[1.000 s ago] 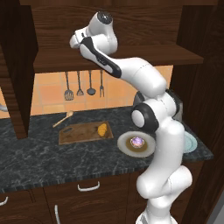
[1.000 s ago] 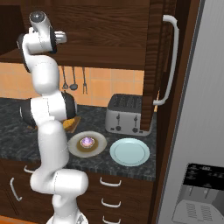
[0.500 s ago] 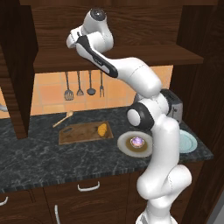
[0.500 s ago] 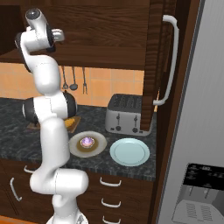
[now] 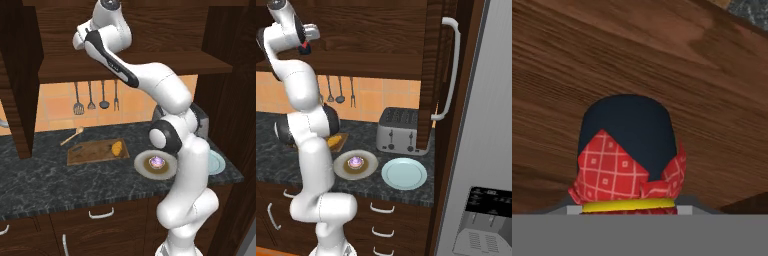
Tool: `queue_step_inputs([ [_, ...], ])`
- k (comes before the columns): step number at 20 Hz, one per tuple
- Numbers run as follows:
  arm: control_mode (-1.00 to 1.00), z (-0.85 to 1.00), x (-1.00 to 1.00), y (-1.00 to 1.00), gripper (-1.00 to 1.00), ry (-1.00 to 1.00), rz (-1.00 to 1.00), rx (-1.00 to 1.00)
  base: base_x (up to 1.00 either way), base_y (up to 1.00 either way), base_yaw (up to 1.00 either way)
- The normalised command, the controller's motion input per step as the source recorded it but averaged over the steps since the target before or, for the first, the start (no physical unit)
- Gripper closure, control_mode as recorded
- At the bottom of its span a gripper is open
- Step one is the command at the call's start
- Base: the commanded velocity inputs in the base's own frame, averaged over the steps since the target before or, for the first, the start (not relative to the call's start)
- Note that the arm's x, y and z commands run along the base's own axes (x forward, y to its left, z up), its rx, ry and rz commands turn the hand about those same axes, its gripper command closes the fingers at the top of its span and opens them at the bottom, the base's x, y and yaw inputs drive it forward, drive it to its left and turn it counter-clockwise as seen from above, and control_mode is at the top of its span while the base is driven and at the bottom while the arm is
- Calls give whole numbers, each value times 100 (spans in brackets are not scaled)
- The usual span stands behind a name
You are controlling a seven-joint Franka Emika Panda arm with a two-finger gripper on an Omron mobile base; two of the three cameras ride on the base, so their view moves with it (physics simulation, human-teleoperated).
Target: From the different types of pastries on the counter, select a croissant and place it on the cutting board. Then retrieve a jar of jam from the cabinet and place it alongside the croissant on the cutting board.
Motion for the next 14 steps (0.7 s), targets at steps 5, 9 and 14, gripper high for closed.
queue_step_inputs([
  [5,-100,-29,-100,0,100,-18,6,0,0,0,0],
  [9,-100,-77,-100,-3,100,-32,10,3,0,0,0],
  [14,-100,-81,-100,-26,100,-49,4,23,0,0,0],
])
